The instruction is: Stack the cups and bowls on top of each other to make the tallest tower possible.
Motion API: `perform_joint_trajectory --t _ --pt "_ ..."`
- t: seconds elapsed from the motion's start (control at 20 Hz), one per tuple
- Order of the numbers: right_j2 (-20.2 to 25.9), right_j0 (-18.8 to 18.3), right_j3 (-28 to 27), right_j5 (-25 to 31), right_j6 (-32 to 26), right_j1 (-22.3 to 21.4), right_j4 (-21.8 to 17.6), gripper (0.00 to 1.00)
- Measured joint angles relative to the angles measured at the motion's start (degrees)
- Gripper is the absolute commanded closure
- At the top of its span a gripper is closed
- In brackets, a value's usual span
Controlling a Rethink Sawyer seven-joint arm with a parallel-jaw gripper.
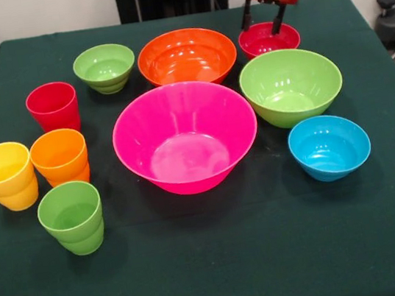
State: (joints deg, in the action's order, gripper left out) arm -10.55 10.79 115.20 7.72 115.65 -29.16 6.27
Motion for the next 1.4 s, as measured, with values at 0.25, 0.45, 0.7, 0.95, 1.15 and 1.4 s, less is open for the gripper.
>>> perform_joint_trajectory --t 0.25,0.45,0.7,0.95,1.15,1.4 --pt "-0.01 0.00 0.00 0.00 0.00 0.00 0.00 0.00" --pt "0.00 0.00 0.00 0.00 0.00 -0.01 0.00 0.00" --pt "-0.24 0.11 0.00 0.00 0.00 -0.08 0.00 0.00" --pt "-0.92 0.27 -0.02 0.00 0.00 -0.16 -0.01 0.00" --pt "-0.91 -0.64 -0.18 0.01 0.00 -0.34 -0.01 0.00" --pt "-0.92 -2.85 -0.65 0.01 0.00 -1.04 -0.01 0.00"
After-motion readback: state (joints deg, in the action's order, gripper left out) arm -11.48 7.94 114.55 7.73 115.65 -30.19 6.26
